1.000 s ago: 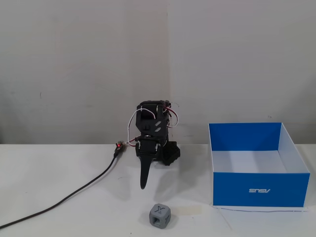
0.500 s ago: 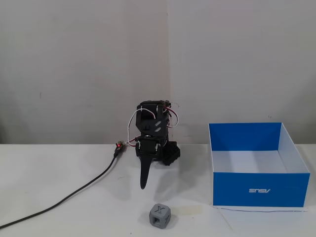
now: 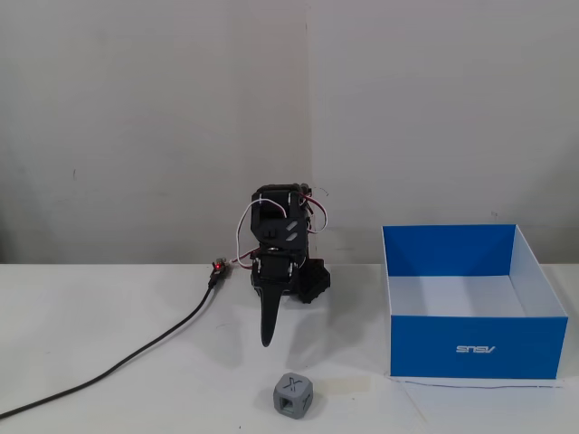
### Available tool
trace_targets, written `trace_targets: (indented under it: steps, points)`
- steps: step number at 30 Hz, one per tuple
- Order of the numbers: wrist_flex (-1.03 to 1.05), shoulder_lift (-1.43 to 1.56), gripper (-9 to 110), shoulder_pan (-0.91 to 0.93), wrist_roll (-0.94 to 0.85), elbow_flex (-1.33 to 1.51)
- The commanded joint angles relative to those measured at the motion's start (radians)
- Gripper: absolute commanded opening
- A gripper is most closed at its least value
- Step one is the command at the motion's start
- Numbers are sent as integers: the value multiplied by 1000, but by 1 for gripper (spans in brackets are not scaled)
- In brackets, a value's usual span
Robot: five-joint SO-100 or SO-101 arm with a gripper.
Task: Pick the gray block and keep it in the box.
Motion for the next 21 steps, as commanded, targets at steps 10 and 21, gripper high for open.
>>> trace_targets:
  steps: [10, 21]
  points:
    - [-38, 97, 0, 8, 12, -61]
    - [-133, -325, 0, 6, 17, -295]
